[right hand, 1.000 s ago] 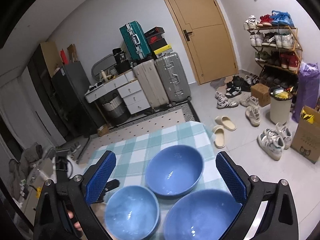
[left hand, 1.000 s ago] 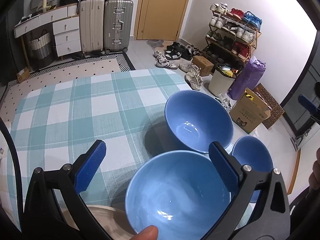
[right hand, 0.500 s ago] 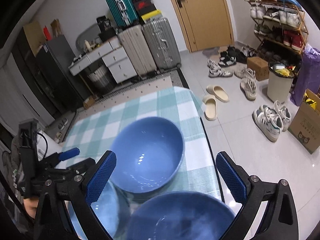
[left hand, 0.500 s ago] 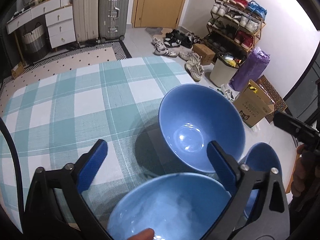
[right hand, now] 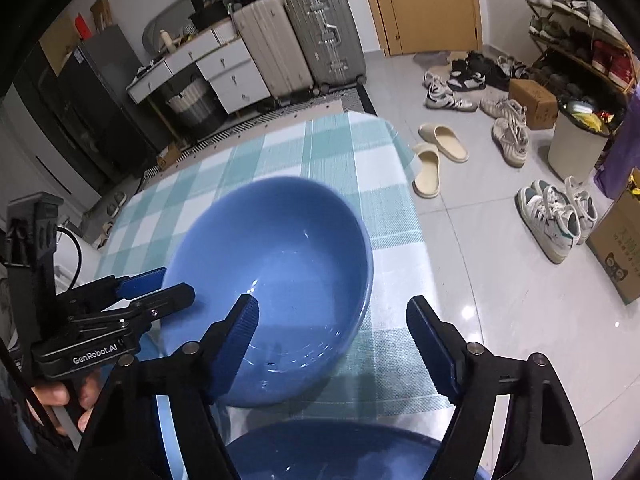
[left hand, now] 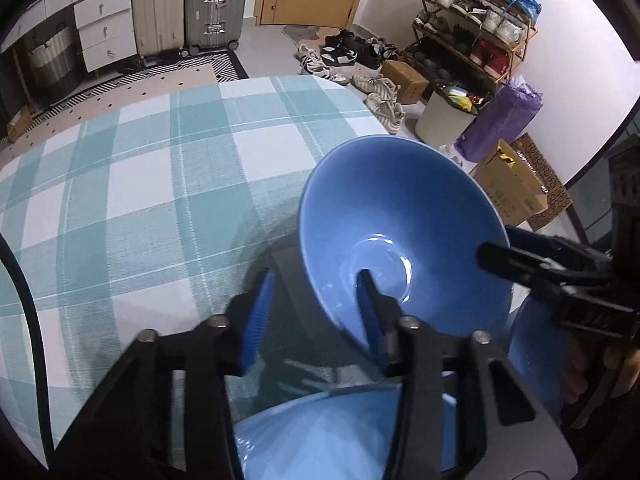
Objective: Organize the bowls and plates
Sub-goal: 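Close both grippers on the rim of the nearest light-blue bowl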
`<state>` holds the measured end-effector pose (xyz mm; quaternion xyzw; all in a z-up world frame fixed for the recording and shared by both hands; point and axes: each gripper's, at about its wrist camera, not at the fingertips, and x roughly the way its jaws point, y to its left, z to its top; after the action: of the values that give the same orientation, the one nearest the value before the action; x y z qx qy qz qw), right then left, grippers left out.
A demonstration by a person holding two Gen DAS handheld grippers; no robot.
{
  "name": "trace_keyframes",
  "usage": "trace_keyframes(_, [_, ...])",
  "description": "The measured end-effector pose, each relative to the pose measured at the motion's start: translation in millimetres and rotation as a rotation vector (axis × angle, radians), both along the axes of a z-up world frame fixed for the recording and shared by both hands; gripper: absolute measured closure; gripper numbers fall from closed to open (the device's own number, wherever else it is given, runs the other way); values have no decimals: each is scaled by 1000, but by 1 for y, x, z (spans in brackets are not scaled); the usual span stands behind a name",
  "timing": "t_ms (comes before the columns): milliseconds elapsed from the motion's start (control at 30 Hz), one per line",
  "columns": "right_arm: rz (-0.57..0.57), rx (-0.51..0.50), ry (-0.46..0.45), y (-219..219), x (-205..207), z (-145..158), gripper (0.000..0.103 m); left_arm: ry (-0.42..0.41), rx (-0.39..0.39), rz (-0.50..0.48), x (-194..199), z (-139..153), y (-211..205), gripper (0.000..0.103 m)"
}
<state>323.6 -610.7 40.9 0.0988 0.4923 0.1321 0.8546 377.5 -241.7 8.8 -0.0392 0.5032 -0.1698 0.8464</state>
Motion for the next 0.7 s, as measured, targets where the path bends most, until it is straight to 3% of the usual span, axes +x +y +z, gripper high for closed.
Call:
trace_keyframes(167, [11,-8,4,7,3,-8,39,-6,-2,-21,2,-3,-7,84])
trace_keyframes(333, [9,-22,0,9,5,-12,63,-7,-12,-12,2,-3,-7,87])
trace_keyframes(533, [12,-43,-17,10,3,-12,71,-30,2,-16,0,-1,-9,88])
trace_keyframes(700, [4,-46,-48,6,-2,-8,72,-55,10,-23,-4,5,-12,88])
